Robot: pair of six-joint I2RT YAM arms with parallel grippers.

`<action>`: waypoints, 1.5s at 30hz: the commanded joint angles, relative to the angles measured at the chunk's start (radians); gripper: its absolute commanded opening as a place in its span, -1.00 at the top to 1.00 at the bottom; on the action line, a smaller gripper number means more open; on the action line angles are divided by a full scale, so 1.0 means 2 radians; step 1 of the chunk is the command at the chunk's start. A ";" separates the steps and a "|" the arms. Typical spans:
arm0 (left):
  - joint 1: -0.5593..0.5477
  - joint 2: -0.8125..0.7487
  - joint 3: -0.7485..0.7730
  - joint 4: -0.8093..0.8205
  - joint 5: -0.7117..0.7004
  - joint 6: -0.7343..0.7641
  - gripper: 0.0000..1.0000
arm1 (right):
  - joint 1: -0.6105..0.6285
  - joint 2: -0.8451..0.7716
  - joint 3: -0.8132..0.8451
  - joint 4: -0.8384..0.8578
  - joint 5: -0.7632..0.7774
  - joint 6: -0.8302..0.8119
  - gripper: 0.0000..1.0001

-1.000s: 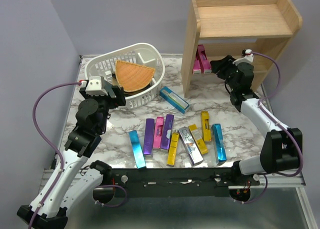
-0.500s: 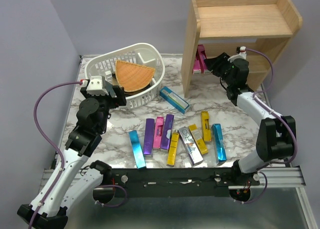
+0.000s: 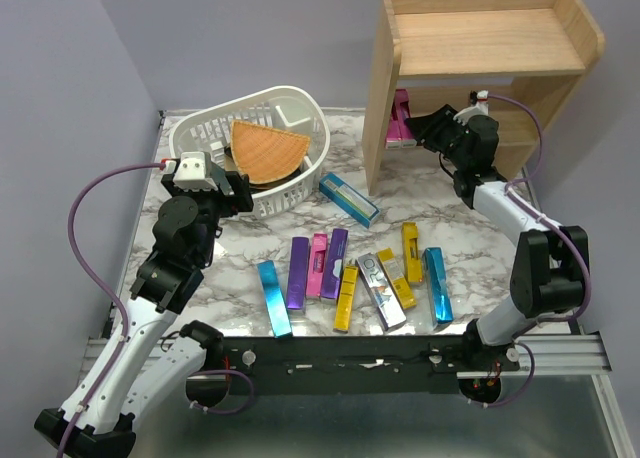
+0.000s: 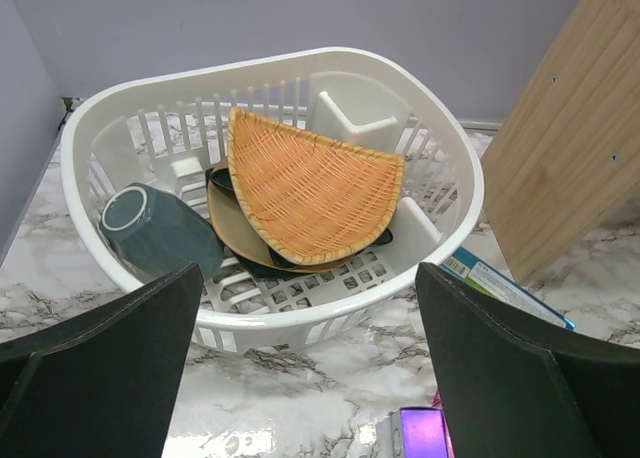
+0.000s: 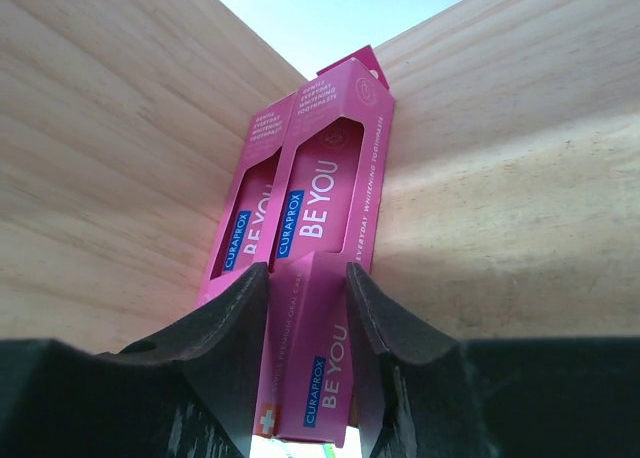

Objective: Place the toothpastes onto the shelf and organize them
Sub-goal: Place the toothpaste on the shelf.

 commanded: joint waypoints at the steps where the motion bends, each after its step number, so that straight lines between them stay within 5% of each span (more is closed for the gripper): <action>1: 0.004 -0.001 -0.003 0.003 0.010 0.001 -0.98 | 0.000 0.013 0.009 0.009 -0.054 0.005 0.13; 13: 0.004 -0.002 -0.003 0.002 0.011 0.001 -0.98 | -0.001 -0.026 0.013 -0.039 -0.005 -0.034 0.00; 23: 0.004 0.008 -0.003 -0.001 0.027 -0.010 -0.98 | -0.002 -0.129 -0.013 -0.109 0.060 -0.072 -0.63; 30: 0.004 0.076 0.028 -0.047 0.100 -0.036 -0.98 | -0.002 -0.234 -0.110 -0.159 0.062 -0.068 -0.89; 39: -0.009 0.189 0.069 -0.095 0.196 -0.108 -0.98 | 0.044 -0.348 -0.243 -0.186 0.077 -0.060 -0.93; 45: -0.114 0.291 0.125 -0.152 0.072 -0.172 -0.88 | 0.054 -0.373 -0.307 -0.167 0.056 -0.067 -0.93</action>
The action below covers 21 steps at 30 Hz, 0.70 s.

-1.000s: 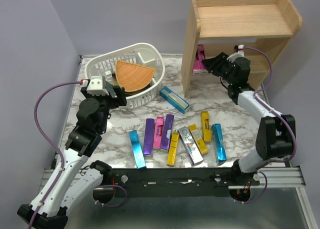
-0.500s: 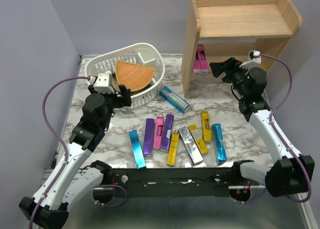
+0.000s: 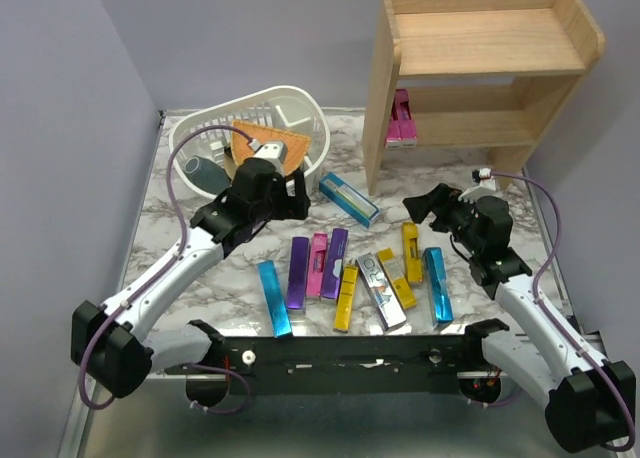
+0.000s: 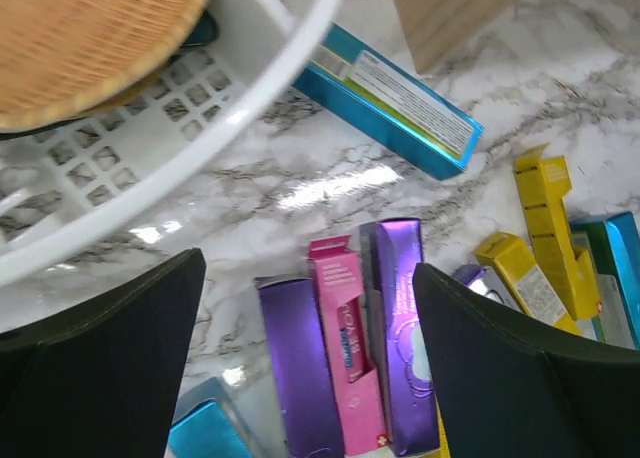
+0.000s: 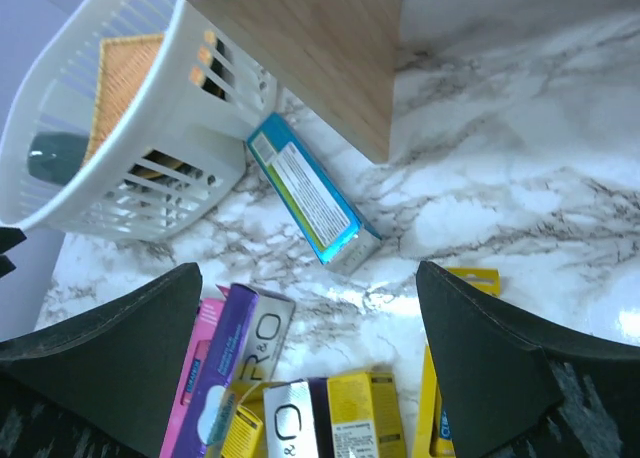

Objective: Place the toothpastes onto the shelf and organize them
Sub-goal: Place the toothpaste on the shelf, then pick up the toothpaste from the center of the board.

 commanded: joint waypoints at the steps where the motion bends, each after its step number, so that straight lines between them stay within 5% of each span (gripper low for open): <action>1: -0.067 0.076 0.060 -0.053 -0.084 -0.071 -0.84 | 0.004 -0.013 -0.038 0.006 -0.010 -0.007 -0.93; 12: -0.112 0.286 0.172 -0.112 -0.106 -0.119 -0.49 | 0.046 -0.022 -0.054 0.029 0.008 -0.011 -0.92; 21: -0.114 0.330 0.169 -0.114 -0.107 -0.137 -0.14 | 0.068 -0.022 -0.057 0.035 0.028 -0.017 -0.92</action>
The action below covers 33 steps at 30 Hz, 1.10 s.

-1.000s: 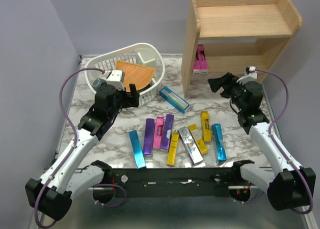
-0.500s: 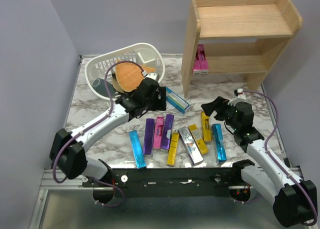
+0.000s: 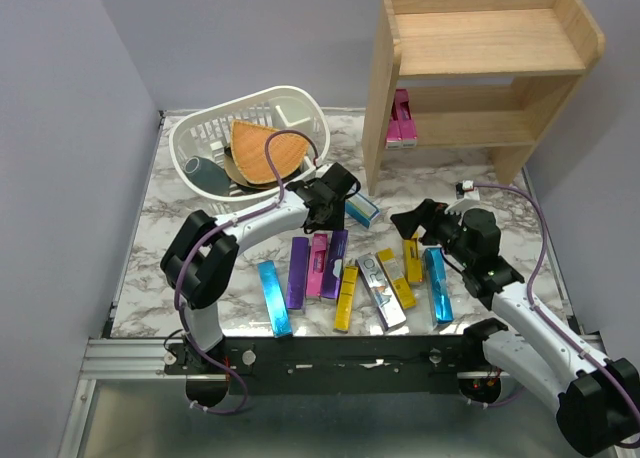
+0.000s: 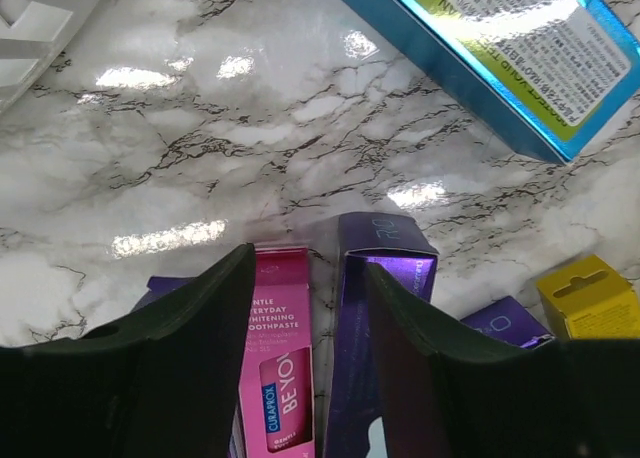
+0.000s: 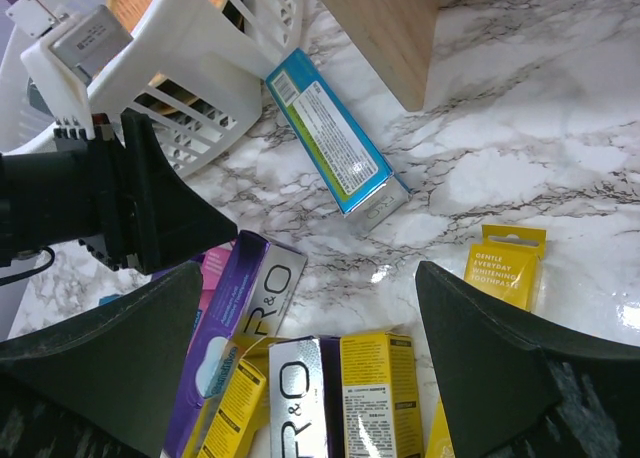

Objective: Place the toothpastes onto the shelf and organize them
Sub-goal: Pick up the toothpaste from the center of the board.

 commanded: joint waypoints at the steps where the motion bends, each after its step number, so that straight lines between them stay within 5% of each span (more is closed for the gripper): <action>1: -0.001 0.002 -0.012 -0.014 -0.027 -0.021 -0.12 | 0.011 -0.002 -0.005 0.016 0.021 -0.010 -0.91; 13: -0.002 0.002 -0.056 0.000 0.003 -0.030 -0.05 | 0.015 0.006 -0.004 0.017 0.020 -0.012 -0.92; 33: -0.016 0.038 -0.074 -0.004 0.019 -0.053 -0.31 | 0.016 0.006 -0.007 0.025 0.017 -0.012 -0.92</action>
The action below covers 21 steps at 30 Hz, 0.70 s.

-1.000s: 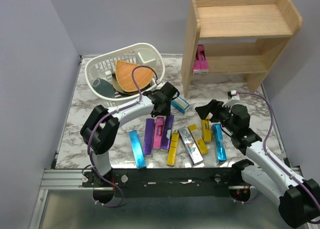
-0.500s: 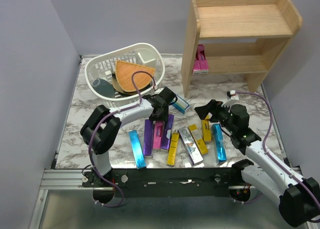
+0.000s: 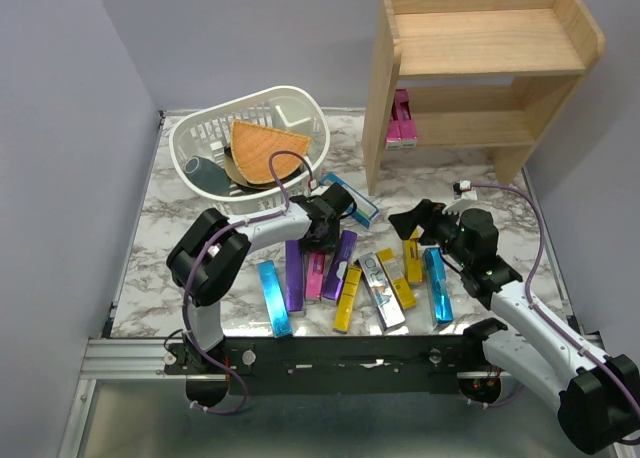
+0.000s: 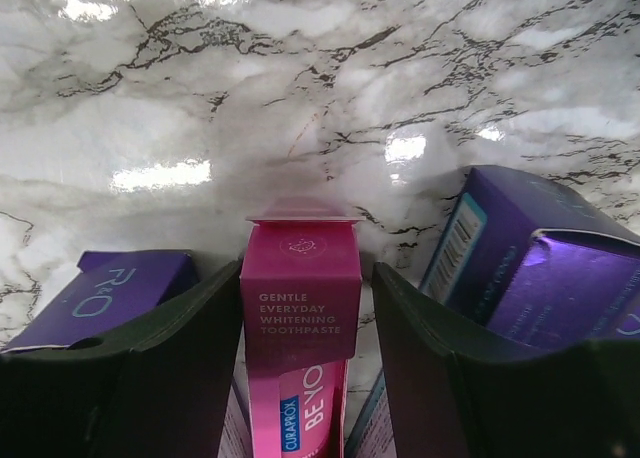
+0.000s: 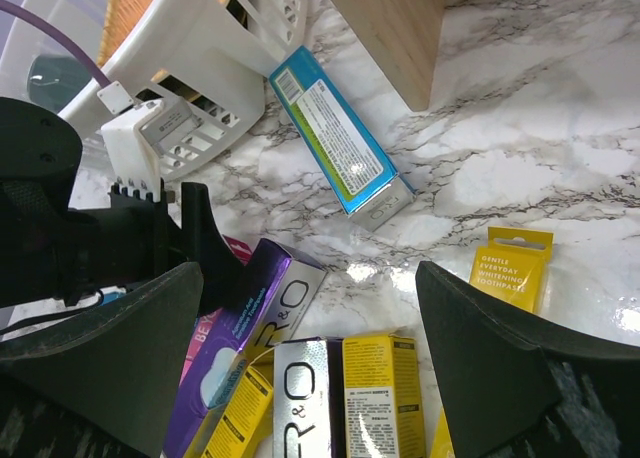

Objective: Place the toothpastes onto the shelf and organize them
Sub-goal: Pick up the toothpaste from the center of the board.

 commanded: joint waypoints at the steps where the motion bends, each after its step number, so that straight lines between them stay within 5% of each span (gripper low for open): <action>1: -0.007 0.025 -0.008 -0.009 0.002 -0.015 -0.31 | 0.003 0.000 -0.007 0.017 0.011 -0.008 -0.92; 21: -0.013 -0.001 0.026 -0.060 -0.039 -0.042 0.21 | 0.013 0.000 -0.016 0.050 -0.018 -0.019 -0.90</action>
